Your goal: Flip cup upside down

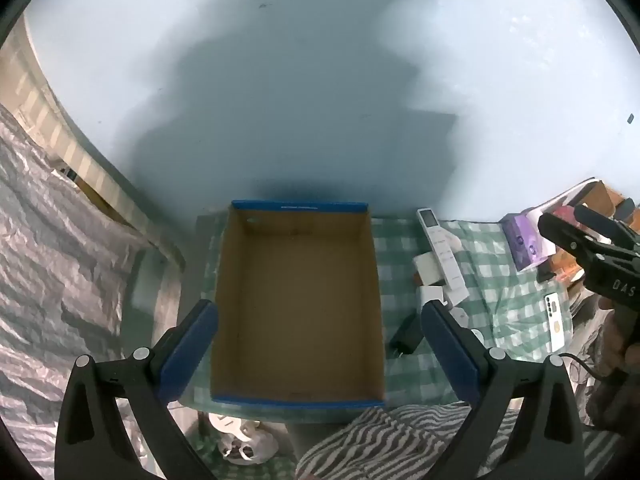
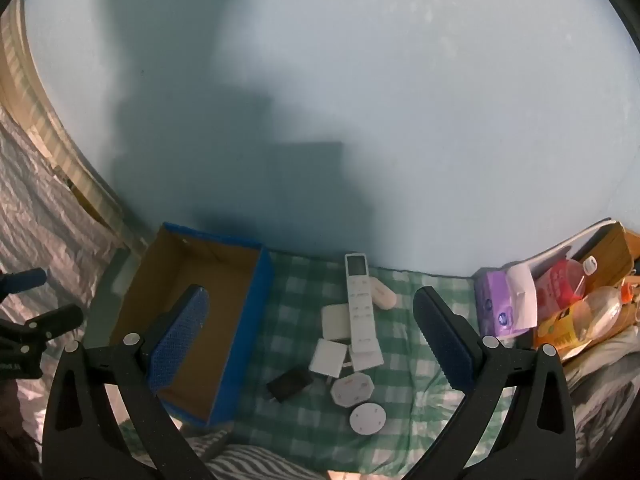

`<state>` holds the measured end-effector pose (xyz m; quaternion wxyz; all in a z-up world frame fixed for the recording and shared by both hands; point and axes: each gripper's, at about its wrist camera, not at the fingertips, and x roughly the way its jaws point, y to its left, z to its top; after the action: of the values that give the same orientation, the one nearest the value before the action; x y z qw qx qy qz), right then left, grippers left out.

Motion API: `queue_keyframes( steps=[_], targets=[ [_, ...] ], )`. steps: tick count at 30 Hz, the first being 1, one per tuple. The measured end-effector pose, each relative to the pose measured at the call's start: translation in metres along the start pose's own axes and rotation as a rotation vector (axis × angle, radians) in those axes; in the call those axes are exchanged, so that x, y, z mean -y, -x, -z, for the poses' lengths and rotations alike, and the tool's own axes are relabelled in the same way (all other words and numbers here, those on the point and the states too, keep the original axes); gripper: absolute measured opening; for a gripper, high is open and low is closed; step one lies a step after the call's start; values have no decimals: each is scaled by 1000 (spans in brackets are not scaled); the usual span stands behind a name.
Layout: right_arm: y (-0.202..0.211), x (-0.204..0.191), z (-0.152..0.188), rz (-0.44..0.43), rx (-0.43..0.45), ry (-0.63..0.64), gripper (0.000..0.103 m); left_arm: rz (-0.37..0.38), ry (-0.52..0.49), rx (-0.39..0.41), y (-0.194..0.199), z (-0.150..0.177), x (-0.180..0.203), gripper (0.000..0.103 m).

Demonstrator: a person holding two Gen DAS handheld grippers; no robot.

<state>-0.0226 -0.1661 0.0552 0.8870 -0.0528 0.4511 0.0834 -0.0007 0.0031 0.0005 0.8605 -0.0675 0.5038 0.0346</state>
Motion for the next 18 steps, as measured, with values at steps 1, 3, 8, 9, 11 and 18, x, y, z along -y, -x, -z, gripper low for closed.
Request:
queue_keyframes(
  steps=[1, 3, 8, 9, 11, 18],
  targets=[
    [0, 0, 0, 3, -2, 1, 102, 2, 6, -1, 0, 0, -2, 102],
    [0, -1, 0, 4, 1, -1, 102, 10, -5, 5, -1, -1, -3, 102],
    [0, 1, 0, -6, -5, -5, 102, -4, -23, 13, 3, -4, 8, 102],
    [0, 0, -1, -7, -6, -3, 102, 0, -22, 19, 3, -3, 7, 102],
    [-1, 2, -1, -7, -3, -7, 102, 1, -24, 25, 4, -4, 7, 102],
    [0, 2, -1, -7, -3, -10, 102, -2, -42, 33, 7, -4, 12, 102]
  ],
)
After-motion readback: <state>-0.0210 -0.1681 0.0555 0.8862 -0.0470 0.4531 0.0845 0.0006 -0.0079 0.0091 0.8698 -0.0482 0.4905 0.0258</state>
